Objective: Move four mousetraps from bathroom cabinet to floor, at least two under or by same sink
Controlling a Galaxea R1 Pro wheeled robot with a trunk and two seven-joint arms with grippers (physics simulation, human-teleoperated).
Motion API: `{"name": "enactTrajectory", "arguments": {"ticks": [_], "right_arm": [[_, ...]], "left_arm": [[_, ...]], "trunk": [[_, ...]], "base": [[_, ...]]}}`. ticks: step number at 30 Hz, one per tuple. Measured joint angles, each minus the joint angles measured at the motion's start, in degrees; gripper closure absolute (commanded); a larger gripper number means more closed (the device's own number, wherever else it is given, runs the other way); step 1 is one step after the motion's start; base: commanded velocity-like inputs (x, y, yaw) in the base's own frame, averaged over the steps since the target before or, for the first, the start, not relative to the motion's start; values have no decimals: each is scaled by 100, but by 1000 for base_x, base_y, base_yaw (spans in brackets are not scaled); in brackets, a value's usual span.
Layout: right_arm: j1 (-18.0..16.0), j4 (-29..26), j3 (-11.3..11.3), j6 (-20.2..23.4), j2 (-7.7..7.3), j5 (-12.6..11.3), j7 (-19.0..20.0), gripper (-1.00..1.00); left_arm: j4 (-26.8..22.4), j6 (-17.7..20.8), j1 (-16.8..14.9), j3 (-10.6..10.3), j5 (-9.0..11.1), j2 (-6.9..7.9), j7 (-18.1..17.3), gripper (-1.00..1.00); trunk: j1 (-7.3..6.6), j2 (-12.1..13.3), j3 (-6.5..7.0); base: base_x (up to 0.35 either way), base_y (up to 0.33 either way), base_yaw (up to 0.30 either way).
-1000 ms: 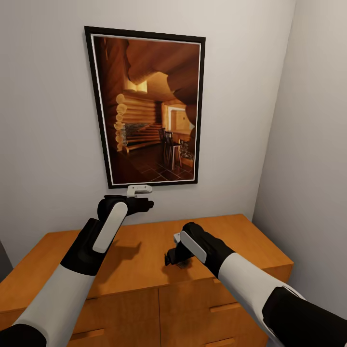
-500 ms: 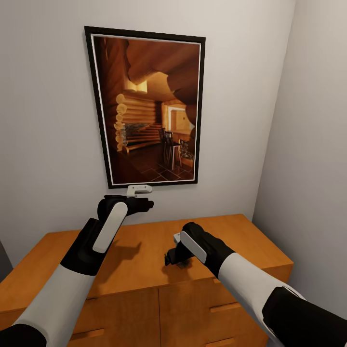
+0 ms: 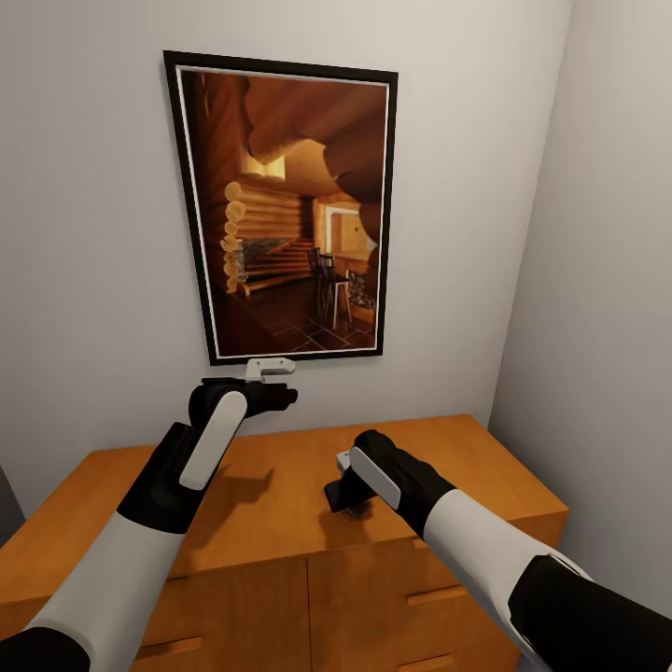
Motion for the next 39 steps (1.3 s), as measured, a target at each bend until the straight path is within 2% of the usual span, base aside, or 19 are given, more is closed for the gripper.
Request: {"name": "enactTrajectory", "arguments": {"ticks": [10,16,17,18,21,22,25,26,29,30,32,33,37,39], "right_arm": [[1,-29,-33,-18,-47,-106,19,100],[-19,12,-53,-20,-70,-80,22,100],[-59,28,-52,-1,-100,85,14,100],[-90,-26,-56,0,-124,61,16,100],[-208,-447,-95,0,-324,50,-6,100],[-229,-653,-155,1,-427,66,-7,100],[-250,-971,-309,0,-580,50,-9,100],[-257,-1157,-448,0,-665,64,-12,100],[-264,-1409,-694,-1,-757,45,-25,100],[-266,-1557,-866,0,-795,53,-34,100],[-268,-1704,-1046,-1,-820,41,-42,100],[-269,-1841,-1215,-1,-836,49,-47,100],[-274,-2107,-1565,-1,-855,48,-63,100],[-284,-2174,-1655,-2,-858,44,-75,100]], "left_arm": [[0,5,0,0,0,0,0,-100],[0,6,0,0,0,0,0,-100],[-1,7,0,2,0,0,0,-100],[-1,7,0,1,1,0,0,-100],[-1,7,0,1,0,0,0,-100],[-1,7,0,0,0,0,0,-100],[-1,7,0,0,0,0,0,-100],[-1,7,0,0,0,0,0,-100],[-1,7,0,0,0,0,0,-100],[-1,5,0,0,3,0,0,-100],[0,6,0,0,5,0,0,-100],[0,6,0,0,5,0,0,-100],[0,7,0,0,6,0,0,-100],[0,7,0,0,4,0,0,-100]], "trunk": [[0,0,0],[0,0,0],[1,2,-1],[1,1,-1],[1,1,-1],[0,1,-1],[1,1,-1],[0,1,-1],[1,1,-1],[0,1,-1],[1,1,-1],[0,1,-1],[1,1,-1],[1,1,-1]], "base": [[0,0,0],[0,0,0],[0,0,0],[0,0,0],[0,0,0],[0,0,0],[0,0,0],[0,0,0],[0,0,0],[0,0,0],[0,0,0],[0,0,0],[0,0,0],[0,0,0]]}}
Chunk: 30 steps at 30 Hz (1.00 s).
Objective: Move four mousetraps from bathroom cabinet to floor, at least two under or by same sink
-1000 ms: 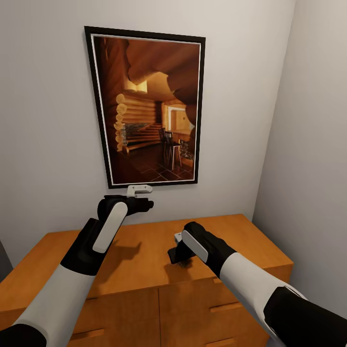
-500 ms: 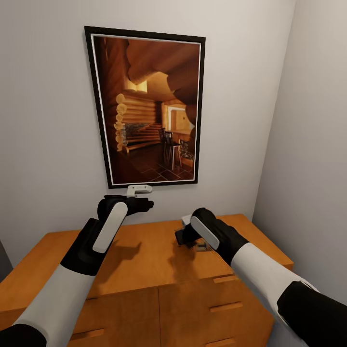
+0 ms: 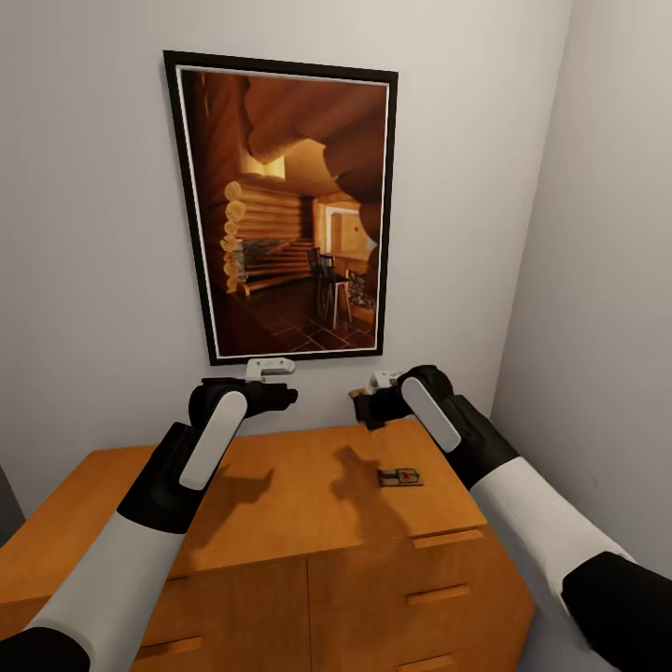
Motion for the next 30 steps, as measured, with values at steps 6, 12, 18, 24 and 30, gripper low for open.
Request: {"name": "enactTrajectory", "arguments": {"ticks": [6,12,18,24,30], "right_arm": [[-67,-94,-140,1,-55,7,-28,100],[-79,-102,-172,4,-101,1,-46,100],[-82,-102,-178,4,-126,13,-161,100],[-82,-98,-185,4,-144,9,-403,100],[-82,-122,-297,4,-283,4,-571,100]], "left_arm": [[0,0,0,0,3,0,0,-100],[0,2,0,0,9,0,0,-100],[0,21,0,-7,28,0,0,-100],[34,57,0,-29,183,4,2,-100],[137,82,0,-207,706,24,12,-100]], "trunk": [[0,0,0],[0,0,0],[0,0,0],[0,0,0],[0,0,0]], "base": [[0,0,0],[0,0,0],[0,0,0],[0,0,0],[0,0,0]]}}
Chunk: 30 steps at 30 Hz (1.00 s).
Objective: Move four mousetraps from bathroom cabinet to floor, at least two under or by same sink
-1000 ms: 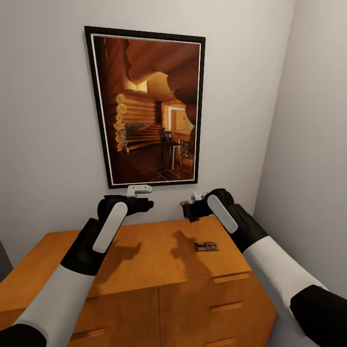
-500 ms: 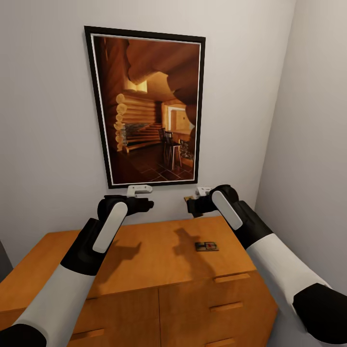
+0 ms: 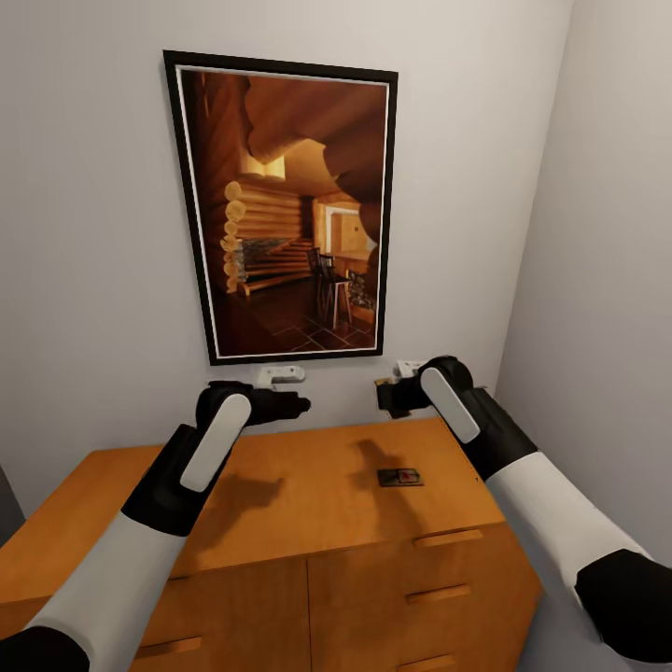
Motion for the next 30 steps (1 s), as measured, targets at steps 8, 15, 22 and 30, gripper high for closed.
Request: {"name": "enactTrajectory", "arguments": {"ticks": [8,15,22,30], "right_arm": [[6,-333,-192,0,-127,-4,-37,100],[8,-491,-216,0,-212,-4,-42,100],[8,-512,-225,1,-226,1,-42,100],[7,-514,-223,0,-229,-5,-42,100]], "left_arm": [[36,40,1,-806,460,74,-2,-100],[41,48,1,-1026,758,105,-7,-100],[29,49,1,-1048,969,210,-11,-100],[15,50,1,-1052,1008,277,-12,-100]], "trunk": [[0,0,0],[0,0,2],[0,0,20],[0,0,33]], "base": [[0,0,0],[0,0,-44],[0,0,-225],[0,0,-128]]}}
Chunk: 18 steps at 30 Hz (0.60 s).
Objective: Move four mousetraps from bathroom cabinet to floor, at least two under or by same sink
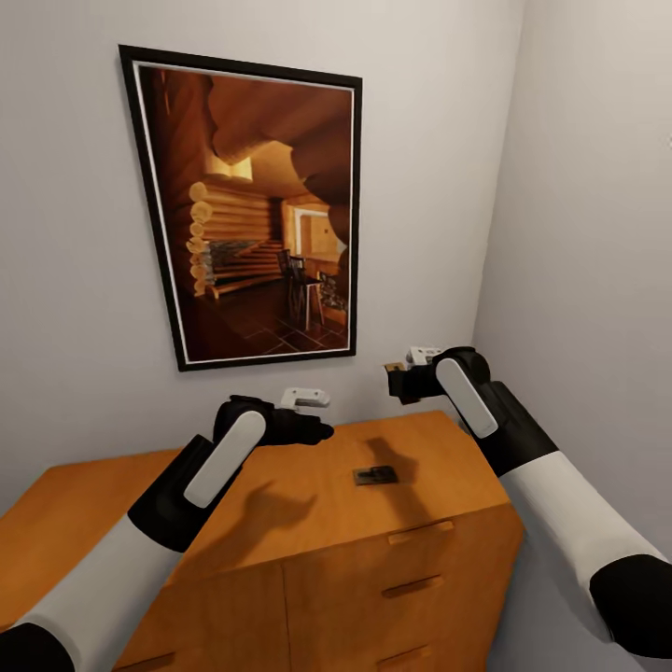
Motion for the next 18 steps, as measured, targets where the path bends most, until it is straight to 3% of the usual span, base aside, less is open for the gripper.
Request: {"name": "enactTrajectory", "arguments": {"ticks": [18], "right_arm": [[0,0,19,0,-7,0,0,100]], "left_arm": [[13,0,0,-24,14,37,0,-100]], "trunk": [[0,0,2]], "base": [[0,0,-7]]}}
